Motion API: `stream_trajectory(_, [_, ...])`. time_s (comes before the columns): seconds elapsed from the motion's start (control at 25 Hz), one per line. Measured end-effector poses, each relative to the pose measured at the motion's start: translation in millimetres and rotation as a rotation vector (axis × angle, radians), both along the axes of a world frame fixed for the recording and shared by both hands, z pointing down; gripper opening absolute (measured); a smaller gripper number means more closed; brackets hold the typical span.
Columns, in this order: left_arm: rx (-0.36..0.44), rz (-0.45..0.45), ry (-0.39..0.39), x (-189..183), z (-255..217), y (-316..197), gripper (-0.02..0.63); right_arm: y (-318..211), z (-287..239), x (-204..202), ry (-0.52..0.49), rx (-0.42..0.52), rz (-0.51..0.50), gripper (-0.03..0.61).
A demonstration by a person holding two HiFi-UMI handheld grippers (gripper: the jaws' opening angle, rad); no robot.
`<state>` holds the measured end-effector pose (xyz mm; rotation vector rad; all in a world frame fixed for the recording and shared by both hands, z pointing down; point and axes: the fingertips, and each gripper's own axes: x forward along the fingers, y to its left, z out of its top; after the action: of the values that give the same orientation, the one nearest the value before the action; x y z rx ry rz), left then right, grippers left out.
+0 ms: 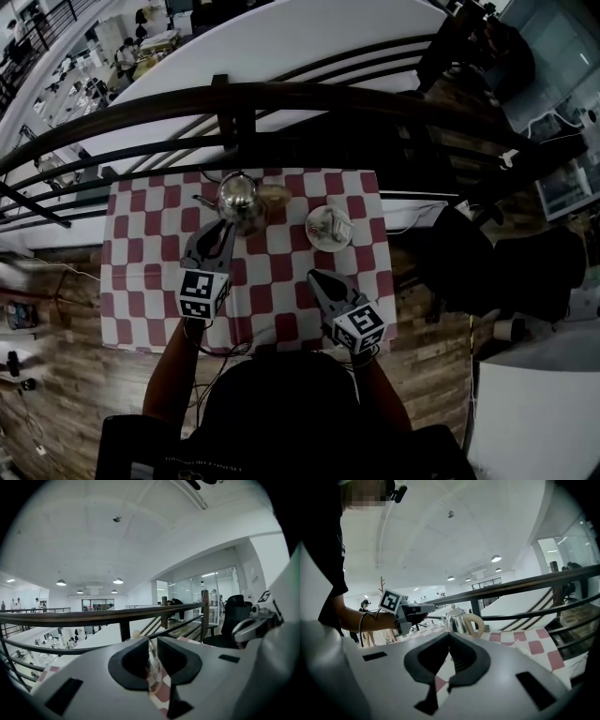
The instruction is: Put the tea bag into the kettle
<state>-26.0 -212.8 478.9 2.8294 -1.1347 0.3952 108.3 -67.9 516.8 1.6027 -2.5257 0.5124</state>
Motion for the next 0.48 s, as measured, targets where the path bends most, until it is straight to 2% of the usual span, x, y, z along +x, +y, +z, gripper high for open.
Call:
stream_trajectory(0.12, [-0.002, 0.065, 0.024, -9.9, -9.3, 49.0, 0.006, 9.1, -21.1, -7.5, -0.031, 0.033, -0.012, 0.014])
stream_trajectory(0.24, [-0.01, 0.108, 0.034, -22.4, -12.3, 90.1, 0.006, 22.4, -38.0, -16.7, -0.048, 0.051, -0.023, 0.014])
stream_trajectory(0.48, [-0.014, 0.109, 0.053, -47.7, -19.5, 137.6, 0.006, 56.9, -59.4, -47.4, -0.059, 0.053, -0.061, 0.014])
